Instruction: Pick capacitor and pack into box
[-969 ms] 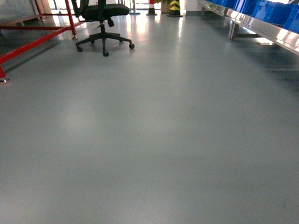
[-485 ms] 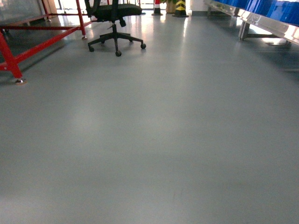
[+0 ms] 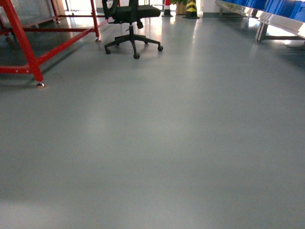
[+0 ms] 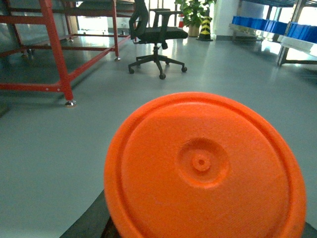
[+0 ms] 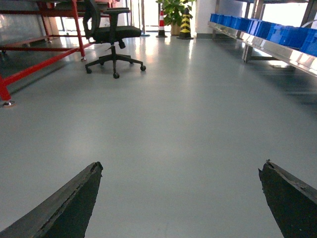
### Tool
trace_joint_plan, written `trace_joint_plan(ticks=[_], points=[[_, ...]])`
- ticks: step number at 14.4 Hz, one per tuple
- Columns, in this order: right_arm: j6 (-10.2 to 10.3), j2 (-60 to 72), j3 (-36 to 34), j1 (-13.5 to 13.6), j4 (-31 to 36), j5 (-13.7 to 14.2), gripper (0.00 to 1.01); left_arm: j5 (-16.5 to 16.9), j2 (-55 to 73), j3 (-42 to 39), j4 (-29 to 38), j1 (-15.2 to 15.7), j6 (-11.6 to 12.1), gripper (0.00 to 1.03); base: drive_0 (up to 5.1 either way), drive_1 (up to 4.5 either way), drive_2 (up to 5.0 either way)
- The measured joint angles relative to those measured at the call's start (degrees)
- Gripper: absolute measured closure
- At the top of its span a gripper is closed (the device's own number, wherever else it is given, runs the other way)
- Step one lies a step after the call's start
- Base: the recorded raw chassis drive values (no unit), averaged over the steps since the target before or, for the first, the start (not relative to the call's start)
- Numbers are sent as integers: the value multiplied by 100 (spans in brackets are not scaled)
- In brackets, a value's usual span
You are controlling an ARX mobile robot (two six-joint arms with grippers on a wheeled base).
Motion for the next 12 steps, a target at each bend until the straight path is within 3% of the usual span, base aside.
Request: trace_joint_plan(ticks=[12], points=[[0,0,0,0,-4,7,3,2,0,0,-7,0,0,59,-502,243,243]])
